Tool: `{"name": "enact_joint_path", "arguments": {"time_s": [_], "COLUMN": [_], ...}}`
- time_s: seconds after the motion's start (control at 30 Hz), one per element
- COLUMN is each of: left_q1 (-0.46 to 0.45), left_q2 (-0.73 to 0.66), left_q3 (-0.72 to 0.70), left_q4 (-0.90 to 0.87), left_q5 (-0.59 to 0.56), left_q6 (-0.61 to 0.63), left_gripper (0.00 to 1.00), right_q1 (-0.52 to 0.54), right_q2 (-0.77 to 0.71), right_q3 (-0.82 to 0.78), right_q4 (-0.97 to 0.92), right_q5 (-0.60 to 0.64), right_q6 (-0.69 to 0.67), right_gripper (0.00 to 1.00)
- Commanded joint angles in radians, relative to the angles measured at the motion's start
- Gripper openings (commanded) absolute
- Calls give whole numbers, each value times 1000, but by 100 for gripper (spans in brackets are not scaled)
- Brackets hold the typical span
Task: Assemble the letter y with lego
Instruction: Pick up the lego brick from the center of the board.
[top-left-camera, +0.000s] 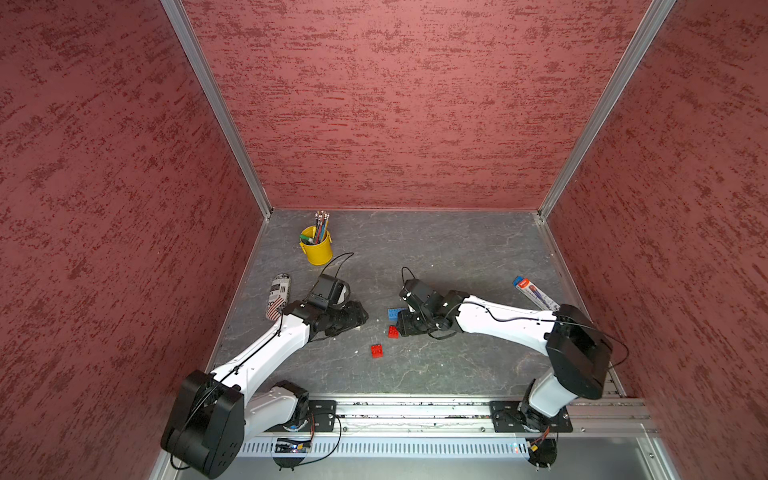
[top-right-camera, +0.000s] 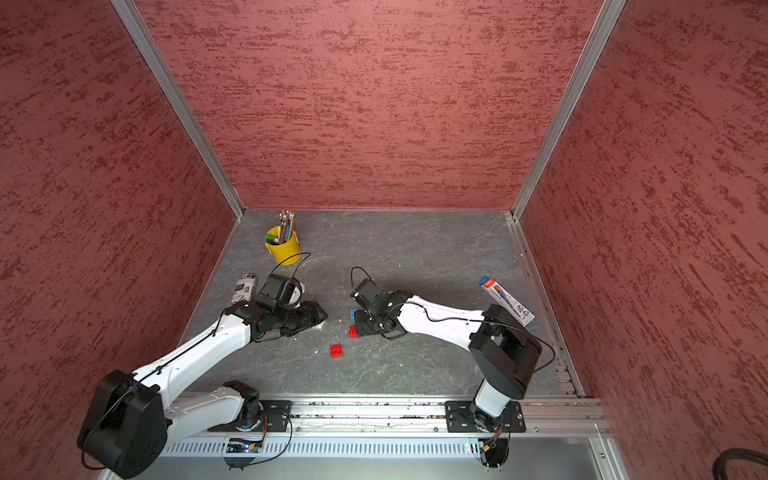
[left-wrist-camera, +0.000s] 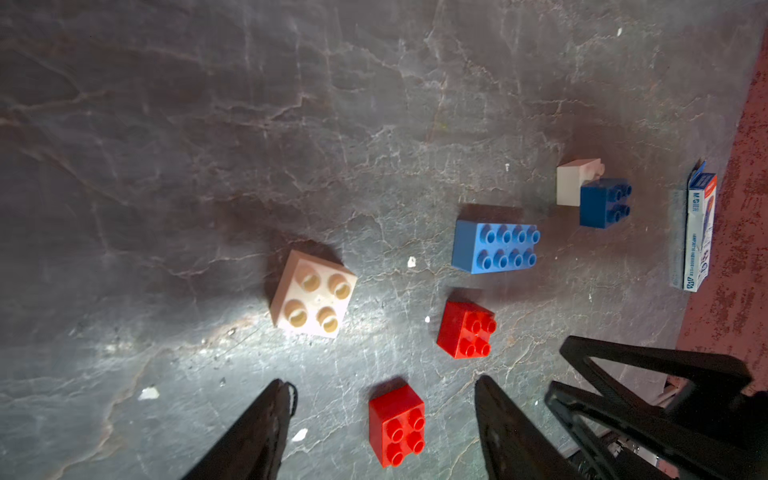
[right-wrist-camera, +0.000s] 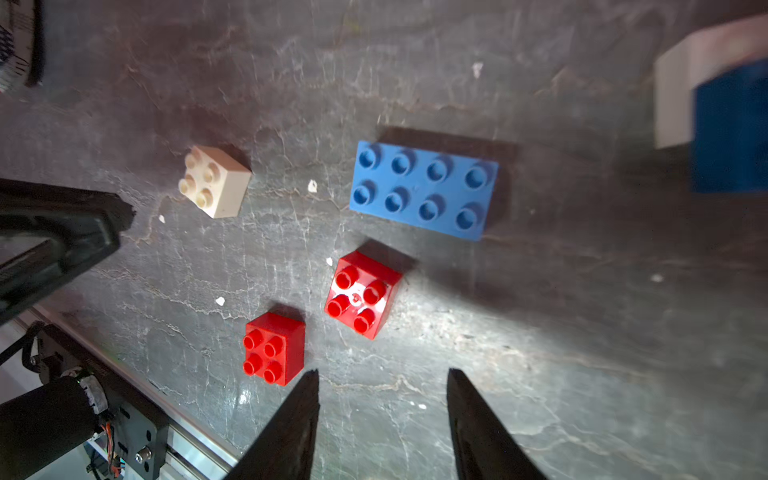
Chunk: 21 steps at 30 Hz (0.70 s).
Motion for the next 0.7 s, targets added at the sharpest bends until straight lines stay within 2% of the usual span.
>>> {"name": "enact_joint_path", "arguments": {"time_s": [0.0,0.3,0.67], "left_q1": [13,45,67], "left_q2": [-16,-18,-38], "left_q3": [-8,-30,-48], "left_q4": [-13,-4,0], "left_q5": [26,51,60], "left_q6": [13,33,44], "left_gripper": [72,72,72], "right_q1": [11,29,35], "right_q2": [33,155,255], "right_q3": [41,137,235], "right_q4": [-9,-25,-142], "right_q5": [-14,-25,43], "right_q6": [69,111,116], "right_gripper": [54,54,51]}}
